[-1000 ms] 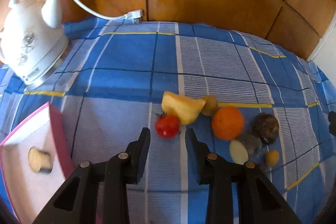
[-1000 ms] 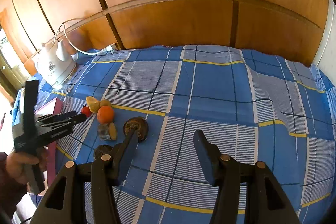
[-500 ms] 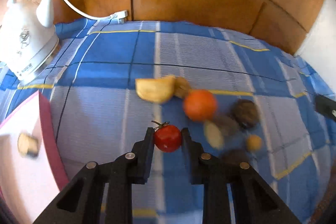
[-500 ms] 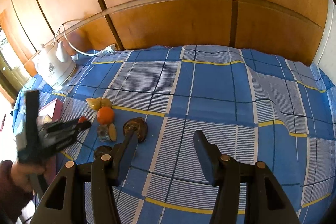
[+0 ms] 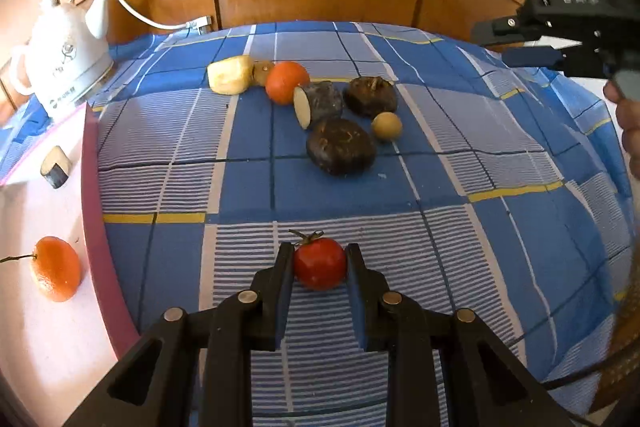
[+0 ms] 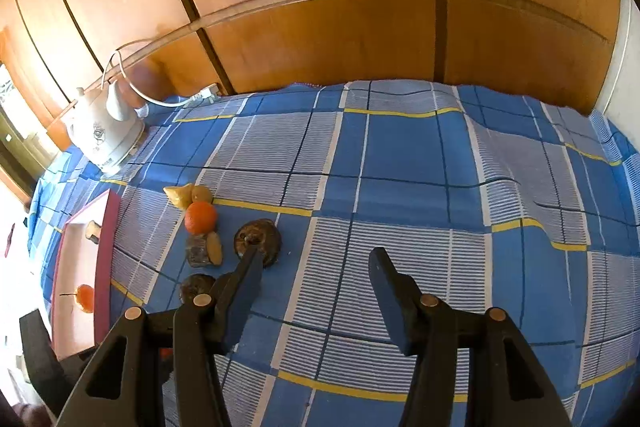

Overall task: Organize fruits
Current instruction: 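Carry the tomato toward the tray while the right gripper grasps the dark round fruit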

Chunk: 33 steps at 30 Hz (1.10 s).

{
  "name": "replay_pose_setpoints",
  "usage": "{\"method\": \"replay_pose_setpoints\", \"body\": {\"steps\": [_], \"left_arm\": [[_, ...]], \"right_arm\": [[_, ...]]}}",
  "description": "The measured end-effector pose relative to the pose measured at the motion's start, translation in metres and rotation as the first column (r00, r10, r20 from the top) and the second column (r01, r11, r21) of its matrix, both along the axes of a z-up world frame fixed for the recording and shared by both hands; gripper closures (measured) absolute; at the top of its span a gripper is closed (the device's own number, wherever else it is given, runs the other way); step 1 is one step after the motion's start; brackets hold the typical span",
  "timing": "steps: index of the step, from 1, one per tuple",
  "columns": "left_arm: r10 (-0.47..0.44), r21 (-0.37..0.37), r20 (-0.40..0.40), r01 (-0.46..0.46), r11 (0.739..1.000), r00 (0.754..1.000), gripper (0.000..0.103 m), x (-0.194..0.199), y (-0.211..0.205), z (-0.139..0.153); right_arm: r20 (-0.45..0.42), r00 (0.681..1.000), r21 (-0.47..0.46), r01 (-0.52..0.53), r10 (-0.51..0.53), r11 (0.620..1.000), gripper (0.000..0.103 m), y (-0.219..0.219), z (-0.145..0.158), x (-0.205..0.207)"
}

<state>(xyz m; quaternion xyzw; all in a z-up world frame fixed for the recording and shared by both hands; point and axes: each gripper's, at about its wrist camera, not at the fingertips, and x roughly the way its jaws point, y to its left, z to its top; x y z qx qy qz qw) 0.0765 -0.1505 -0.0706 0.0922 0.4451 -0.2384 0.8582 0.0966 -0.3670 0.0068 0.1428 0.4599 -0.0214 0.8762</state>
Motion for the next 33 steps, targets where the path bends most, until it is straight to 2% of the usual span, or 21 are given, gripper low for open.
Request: {"method": "replay_pose_setpoints", "body": {"steps": [8, 10, 18, 23, 29, 31, 33], "left_arm": [[0.003, -0.011, 0.003, -0.003, 1.000, 1.000, 0.077, -0.003, 0.001, -0.002], [0.003, -0.016, 0.003, -0.003, 1.000, 1.000, 0.077, -0.003, 0.002, -0.003], [-0.004, -0.029, 0.016, 0.005, 1.000, 1.000, 0.077, -0.004, 0.004, -0.003], [-0.011, -0.035, 0.034, 0.012, 0.999, 0.999, 0.077, -0.007, 0.005, -0.004], [-0.017, -0.042, 0.048, 0.019, 0.999, 0.999, 0.077, -0.009, 0.006, -0.004], [-0.020, -0.045, 0.051, 0.022, 0.999, 0.999, 0.077, -0.009, 0.007, -0.004], [-0.021, -0.049, 0.051, 0.024, 0.999, 0.998, 0.077, -0.009, 0.007, -0.004]], "right_arm": [[-0.068, 0.996, 0.105, -0.041, 0.049, 0.994, 0.063, 0.004, -0.017, 0.006], [-0.085, 0.994, 0.120, -0.051, 0.062, 0.991, 0.063, 0.006, -0.022, 0.008], [-0.161, 0.983, 0.101, -0.077, 0.093, 0.992, 0.065, 0.015, -0.042, 0.013], [-0.195, 0.978, 0.095, -0.055, 0.073, 0.994, 0.065, 0.012, -0.052, 0.016], [-0.177, 0.982, 0.125, -0.043, 0.065, 0.991, 0.065, 0.010, -0.053, 0.018], [-0.157, 0.985, 0.105, -0.049, 0.065, 0.993, 0.060, 0.013, -0.050, 0.020], [-0.134, 0.988, 0.053, -0.076, 0.083, 0.996, 0.049, 0.021, -0.045, 0.025]]}}
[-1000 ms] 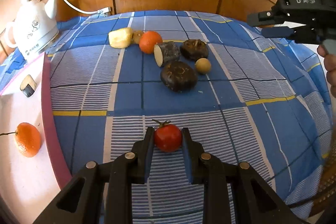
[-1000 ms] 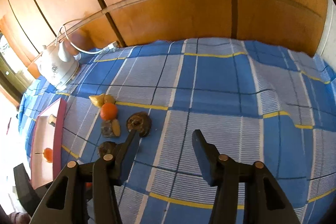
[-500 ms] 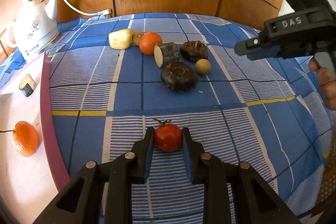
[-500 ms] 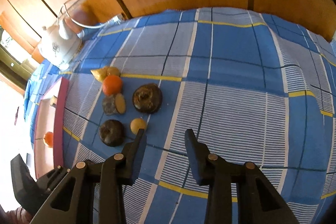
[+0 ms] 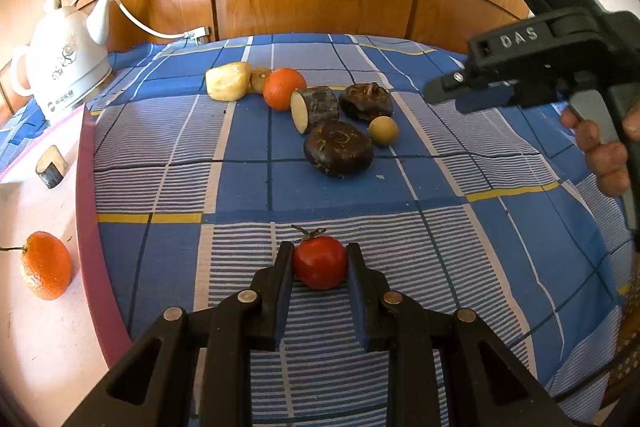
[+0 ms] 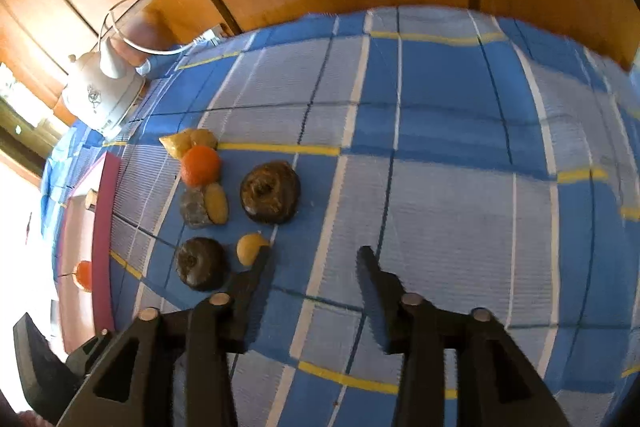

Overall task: Organize fruits
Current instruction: 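Carry the tomato toward the tray while the right gripper grasps the dark round fruit, then lower the tomato into the tray and open the left gripper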

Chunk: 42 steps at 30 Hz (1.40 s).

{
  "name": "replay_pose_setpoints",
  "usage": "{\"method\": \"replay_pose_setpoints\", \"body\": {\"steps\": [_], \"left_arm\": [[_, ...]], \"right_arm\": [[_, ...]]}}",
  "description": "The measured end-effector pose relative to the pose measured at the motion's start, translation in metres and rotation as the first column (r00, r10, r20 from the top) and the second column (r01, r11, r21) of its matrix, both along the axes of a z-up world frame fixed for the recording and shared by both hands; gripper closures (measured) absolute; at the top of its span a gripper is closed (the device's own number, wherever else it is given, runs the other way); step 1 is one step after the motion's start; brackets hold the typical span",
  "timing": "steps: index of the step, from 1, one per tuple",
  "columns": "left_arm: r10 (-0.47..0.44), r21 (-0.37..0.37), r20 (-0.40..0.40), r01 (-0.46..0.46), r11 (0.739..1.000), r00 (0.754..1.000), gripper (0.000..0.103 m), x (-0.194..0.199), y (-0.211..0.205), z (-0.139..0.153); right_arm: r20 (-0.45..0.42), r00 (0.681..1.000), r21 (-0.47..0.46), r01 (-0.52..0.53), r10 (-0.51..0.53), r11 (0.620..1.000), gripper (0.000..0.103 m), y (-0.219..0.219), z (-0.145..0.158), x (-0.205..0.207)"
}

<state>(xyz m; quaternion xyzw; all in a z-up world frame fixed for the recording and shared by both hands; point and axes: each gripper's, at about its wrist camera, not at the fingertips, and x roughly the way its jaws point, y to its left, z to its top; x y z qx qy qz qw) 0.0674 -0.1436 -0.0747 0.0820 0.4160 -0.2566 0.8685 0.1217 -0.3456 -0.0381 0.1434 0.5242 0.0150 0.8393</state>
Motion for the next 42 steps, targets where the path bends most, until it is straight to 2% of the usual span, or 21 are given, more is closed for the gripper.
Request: {"method": "replay_pose_setpoints", "body": {"steps": [3, 6, 11, 13, 14, 15, 20, 23, 25, 29, 31, 32, 37, 42], "left_arm": [[-0.003, -0.009, 0.000, 0.003, 1.000, 1.000, 0.077, 0.000, 0.001, 0.000], [-0.004, -0.016, -0.003, 0.003, 1.000, 1.000, 0.077, 0.001, 0.002, 0.000], [-0.004, -0.024, -0.006, 0.004, 1.000, 1.000, 0.077, 0.002, 0.003, -0.001], [-0.006, -0.024, -0.005, 0.006, 1.000, 1.000, 0.077, 0.002, 0.003, -0.001], [-0.007, -0.025, -0.006, 0.006, 1.000, 1.000, 0.077, 0.002, 0.003, -0.001], [-0.007, -0.026, -0.006, 0.007, 1.000, 1.000, 0.077, 0.002, 0.003, -0.001], [-0.007, -0.026, -0.006, 0.007, 1.000, 1.000, 0.077, 0.002, 0.003, -0.001], [-0.006, -0.027, -0.008, 0.006, 1.000, 1.000, 0.077, 0.002, 0.003, -0.001], [-0.005, -0.024, -0.009, 0.005, 1.000, 1.000, 0.077, 0.003, 0.003, -0.001], [-0.006, -0.013, -0.014, 0.005, 1.000, 1.000, 0.077, 0.004, 0.001, 0.001], [-0.007, 0.001, -0.019, 0.007, 1.000, 1.000, 0.078, 0.005, -0.001, 0.003], [-0.006, 0.003, -0.026, 0.006, 1.000, 1.000, 0.078, 0.005, -0.001, 0.005], [0.001, -0.040, -0.005, -0.002, 0.999, 1.000, 0.078, -0.001, 0.009, 0.029], [0.091, -0.098, -0.003, -0.091, 0.991, 0.996, 0.078, 0.004, 0.040, 0.058]], "right_arm": [[0.002, 0.999, -0.040, -0.052, 0.052, 0.998, 0.043, 0.013, 0.001, 0.012], [-0.009, 0.996, -0.122, -0.092, 0.091, 0.988, 0.043, 0.026, -0.003, 0.028], [-0.050, 0.988, -0.188, -0.156, 0.149, 0.970, 0.042, 0.043, -0.014, 0.055], [-0.077, 0.983, -0.192, -0.179, 0.167, 0.965, 0.043, 0.049, -0.020, 0.063], [-0.084, 0.981, -0.166, -0.188, 0.176, 0.968, 0.046, 0.051, -0.023, 0.065], [-0.088, 0.980, -0.161, -0.189, 0.177, 0.969, 0.055, 0.052, -0.024, 0.066], [-0.072, 0.985, -0.214, -0.169, 0.157, 0.962, 0.055, 0.052, -0.014, 0.057], [-0.044, 0.995, -0.234, -0.101, 0.093, 0.967, 0.055, 0.034, -0.002, 0.044], [-0.061, 0.997, -0.245, -0.063, 0.049, 0.967, 0.055, 0.020, -0.001, 0.035], [-0.127, 0.992, -0.198, -0.023, -0.003, 0.980, 0.055, -0.002, -0.016, 0.011], [-0.134, 0.991, -0.183, -0.012, -0.013, 0.983, 0.055, -0.005, -0.023, 0.004], [-0.107, 0.994, -0.169, -0.002, -0.017, 0.986, 0.055, -0.008, -0.023, 0.000], [-0.095, 0.995, -0.108, 0.020, -0.030, 0.994, 0.055, -0.017, -0.023, -0.003], [-0.093, 0.995, -0.096, 0.014, -0.023, 0.995, 0.055, -0.015, -0.024, -0.004]]}}
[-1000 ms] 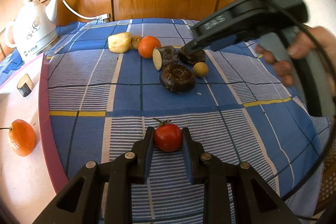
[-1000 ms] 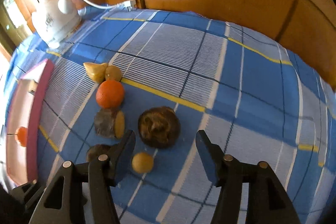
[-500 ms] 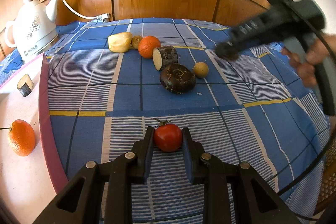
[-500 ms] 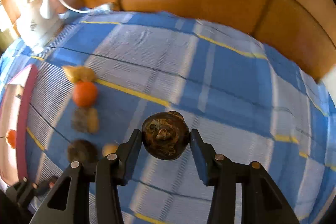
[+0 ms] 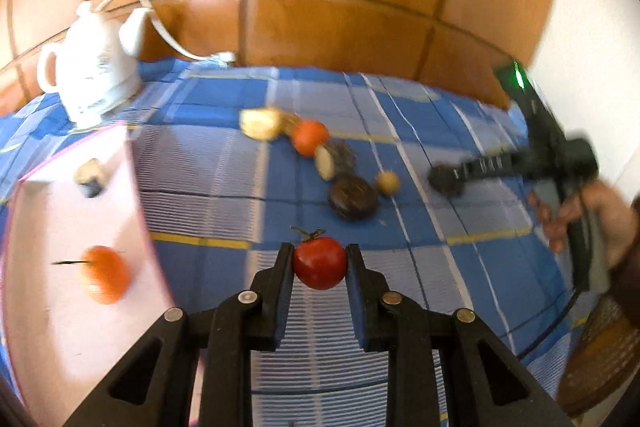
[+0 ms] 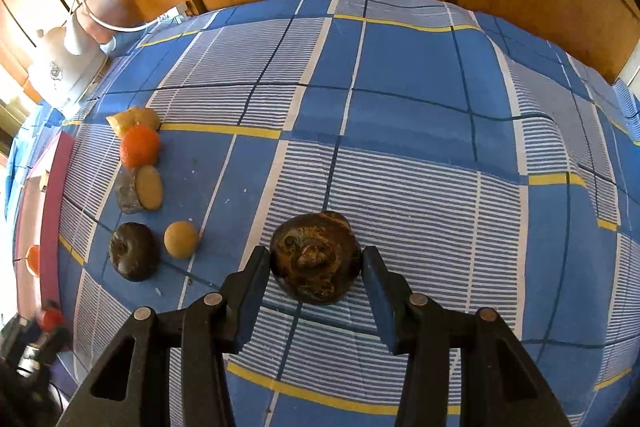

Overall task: Organize fruits
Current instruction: 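Lower the tomato into the tray and open the left gripper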

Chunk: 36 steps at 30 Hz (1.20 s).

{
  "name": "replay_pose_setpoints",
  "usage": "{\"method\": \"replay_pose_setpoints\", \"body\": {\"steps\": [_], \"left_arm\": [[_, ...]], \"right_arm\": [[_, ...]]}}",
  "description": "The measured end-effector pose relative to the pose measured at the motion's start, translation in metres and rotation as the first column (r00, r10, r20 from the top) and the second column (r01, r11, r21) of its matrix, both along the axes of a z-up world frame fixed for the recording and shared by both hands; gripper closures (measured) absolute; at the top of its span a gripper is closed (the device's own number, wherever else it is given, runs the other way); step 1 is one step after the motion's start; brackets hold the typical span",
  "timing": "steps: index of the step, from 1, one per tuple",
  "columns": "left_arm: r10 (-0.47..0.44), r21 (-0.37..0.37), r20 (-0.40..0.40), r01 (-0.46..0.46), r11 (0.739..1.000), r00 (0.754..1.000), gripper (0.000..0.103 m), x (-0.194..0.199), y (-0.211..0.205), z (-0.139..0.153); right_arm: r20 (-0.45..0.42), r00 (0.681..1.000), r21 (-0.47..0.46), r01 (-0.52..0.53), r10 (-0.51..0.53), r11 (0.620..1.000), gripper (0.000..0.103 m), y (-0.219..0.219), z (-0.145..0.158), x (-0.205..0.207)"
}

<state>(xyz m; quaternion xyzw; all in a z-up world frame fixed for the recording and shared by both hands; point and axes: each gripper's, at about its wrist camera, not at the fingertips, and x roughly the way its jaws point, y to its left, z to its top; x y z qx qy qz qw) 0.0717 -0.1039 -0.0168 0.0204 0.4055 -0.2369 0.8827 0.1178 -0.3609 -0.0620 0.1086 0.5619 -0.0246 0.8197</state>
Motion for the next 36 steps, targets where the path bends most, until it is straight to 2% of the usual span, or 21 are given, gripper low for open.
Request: {"method": "replay_pose_setpoints", "body": {"steps": [4, 9, 15, 20, 26, 27, 32, 36], "left_arm": [[0.144, -0.045, -0.021, -0.145, 0.988, 0.989, 0.078, 0.017, 0.051, 0.021], [0.316, -0.049, 0.005, -0.315, 0.948, 0.949, 0.078, 0.036, 0.118, 0.038], [0.475, -0.015, -0.077, -0.477, 0.879, 0.877, 0.078, 0.074, 0.180, 0.018], [0.519, 0.004, -0.141, -0.524, 0.852, 0.843, 0.078, 0.094, 0.196, -0.002], [0.501, 0.019, -0.191, -0.507, 0.862, 0.844, 0.076, 0.117, 0.184, -0.021], [0.497, 0.022, -0.191, -0.503, 0.864, 0.846, 0.072, 0.119, 0.182, -0.023], [0.494, 0.014, -0.171, -0.499, 0.866, 0.852, 0.058, 0.111, 0.177, -0.022], [0.508, 0.048, -0.129, -0.507, 0.861, 0.852, 0.057, 0.095, 0.175, -0.016]], "right_arm": [[-0.003, 1.000, -0.027, -0.020, 0.020, 0.999, 0.055, 0.004, 0.000, 0.000], [-0.007, 0.999, -0.039, -0.032, 0.032, 0.999, 0.055, 0.005, 0.000, 0.002], [-0.006, 0.999, -0.060, -0.040, 0.040, 0.997, 0.055, 0.009, 0.000, 0.003], [-0.006, 0.999, -0.072, -0.045, 0.045, 0.996, 0.055, 0.010, 0.000, 0.003], [-0.005, 0.999, -0.069, -0.047, 0.047, 0.997, 0.055, 0.010, 0.000, 0.003], [-0.005, 0.999, -0.069, -0.047, 0.046, 0.997, 0.055, 0.009, 0.000, 0.003], [-0.005, 0.999, -0.075, -0.050, 0.050, 0.996, 0.055, 0.010, 0.000, 0.003], [-0.006, 0.999, -0.086, -0.053, 0.053, 0.995, 0.055, 0.011, 0.000, 0.003]]}}
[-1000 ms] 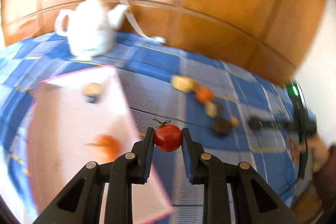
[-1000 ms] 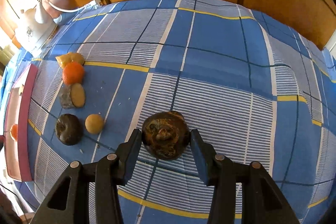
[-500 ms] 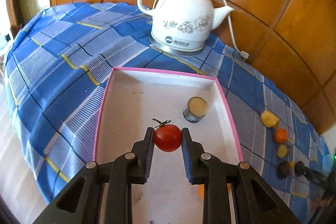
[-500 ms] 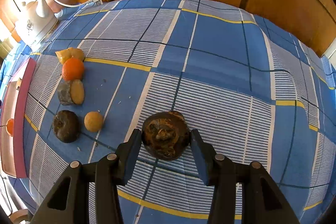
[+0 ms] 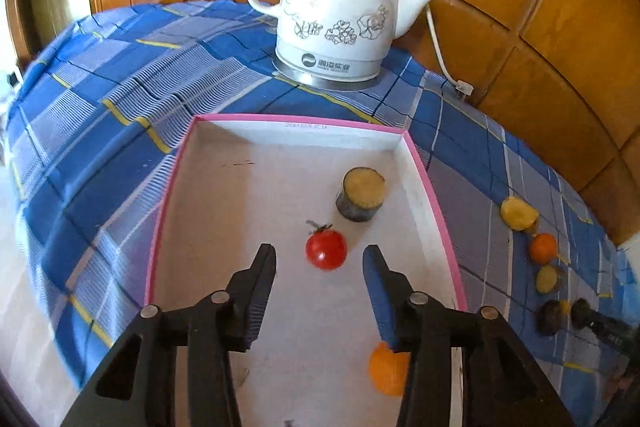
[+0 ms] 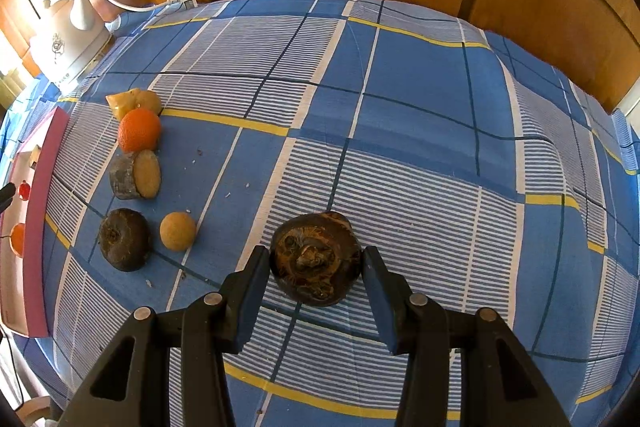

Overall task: Organize fruits
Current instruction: 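Lower the tomato into the tray and open the left gripper, then carry the dark round fruit toward the tray with the right gripper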

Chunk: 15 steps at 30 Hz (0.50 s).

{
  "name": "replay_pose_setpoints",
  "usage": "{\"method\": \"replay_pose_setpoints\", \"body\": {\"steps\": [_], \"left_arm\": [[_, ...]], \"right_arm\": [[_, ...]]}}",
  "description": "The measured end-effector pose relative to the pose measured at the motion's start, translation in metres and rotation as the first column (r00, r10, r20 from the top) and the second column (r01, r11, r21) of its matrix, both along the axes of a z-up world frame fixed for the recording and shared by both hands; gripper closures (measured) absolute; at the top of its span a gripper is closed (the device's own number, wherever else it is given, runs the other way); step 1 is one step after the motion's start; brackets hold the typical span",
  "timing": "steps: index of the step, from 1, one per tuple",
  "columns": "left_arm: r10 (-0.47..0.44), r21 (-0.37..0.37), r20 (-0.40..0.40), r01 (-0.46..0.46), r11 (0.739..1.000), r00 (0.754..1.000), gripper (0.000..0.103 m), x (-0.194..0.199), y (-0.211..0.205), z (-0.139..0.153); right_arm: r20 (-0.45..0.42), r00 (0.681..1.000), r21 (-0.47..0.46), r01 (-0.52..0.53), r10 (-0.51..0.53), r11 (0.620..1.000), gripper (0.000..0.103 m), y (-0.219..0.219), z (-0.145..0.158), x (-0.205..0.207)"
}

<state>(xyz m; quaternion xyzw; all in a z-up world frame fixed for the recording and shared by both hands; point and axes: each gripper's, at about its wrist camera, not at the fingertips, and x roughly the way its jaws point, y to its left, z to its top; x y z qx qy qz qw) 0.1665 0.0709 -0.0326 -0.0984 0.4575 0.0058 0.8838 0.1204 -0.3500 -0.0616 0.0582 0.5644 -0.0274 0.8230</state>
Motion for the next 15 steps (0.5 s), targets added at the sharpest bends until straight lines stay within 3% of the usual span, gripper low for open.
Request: {"method": "replay_pose_setpoints", "body": {"steps": [15], "left_arm": [[-0.020, 0.086, 0.147, 0.008, 0.996, 0.989, 0.057, -0.076, -0.005, 0.046]], "right_arm": [[0.010, 1.000, -0.012, 0.001, -0.001, 1.000, 0.055, 0.002, 0.000, -0.001]]}}
